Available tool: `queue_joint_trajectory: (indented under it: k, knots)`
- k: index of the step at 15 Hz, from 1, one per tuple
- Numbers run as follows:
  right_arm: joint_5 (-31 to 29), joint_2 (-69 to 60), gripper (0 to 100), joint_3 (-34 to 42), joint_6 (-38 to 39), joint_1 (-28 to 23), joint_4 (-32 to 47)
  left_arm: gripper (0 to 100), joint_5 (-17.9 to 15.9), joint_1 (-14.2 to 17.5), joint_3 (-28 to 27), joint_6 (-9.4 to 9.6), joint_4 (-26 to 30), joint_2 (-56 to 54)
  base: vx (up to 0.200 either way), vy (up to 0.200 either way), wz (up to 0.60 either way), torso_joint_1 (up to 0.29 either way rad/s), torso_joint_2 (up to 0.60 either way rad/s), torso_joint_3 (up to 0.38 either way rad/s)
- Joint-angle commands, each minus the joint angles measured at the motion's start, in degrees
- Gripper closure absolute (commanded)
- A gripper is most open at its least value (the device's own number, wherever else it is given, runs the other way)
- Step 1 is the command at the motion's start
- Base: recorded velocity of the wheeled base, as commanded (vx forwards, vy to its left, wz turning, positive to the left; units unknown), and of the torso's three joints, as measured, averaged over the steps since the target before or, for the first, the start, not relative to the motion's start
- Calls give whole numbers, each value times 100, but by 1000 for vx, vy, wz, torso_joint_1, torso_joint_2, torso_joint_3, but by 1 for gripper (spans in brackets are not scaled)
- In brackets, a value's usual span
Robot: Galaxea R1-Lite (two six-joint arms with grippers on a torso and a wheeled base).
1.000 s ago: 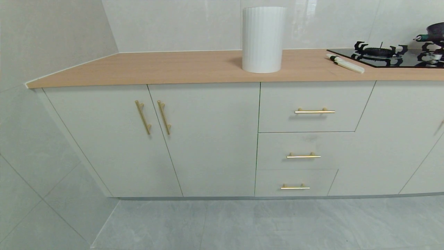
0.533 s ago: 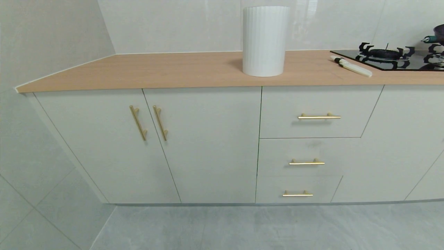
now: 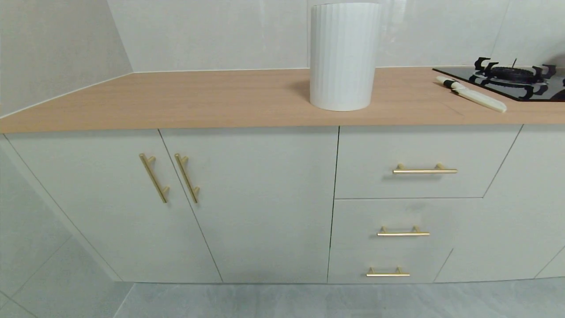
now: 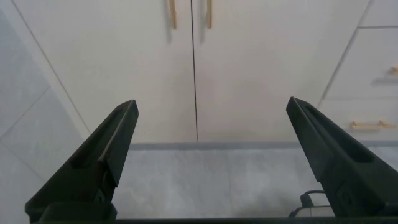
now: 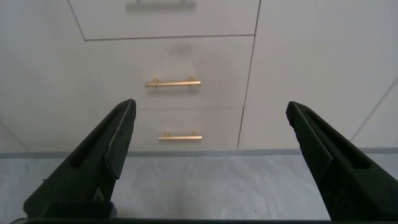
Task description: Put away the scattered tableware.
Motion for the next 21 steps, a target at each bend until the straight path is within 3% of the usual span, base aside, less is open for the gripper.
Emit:
queue_joint_trajectory:
  k: [1,3,21]
  knots:
    - [0,19,0,1,-2,-6,-1,0,-1,0,0,-1,0,9,200,0,0,-2,-2,2]
    - [0,19,0,1,6,-6,-1,0,-1,0,0,-1,0,9,200,0,0,5,2,5]
    - [0,19,0,1,6,3,-1,0,-1,0,0,-1,0,9,0,-11,-33,1,0,1]
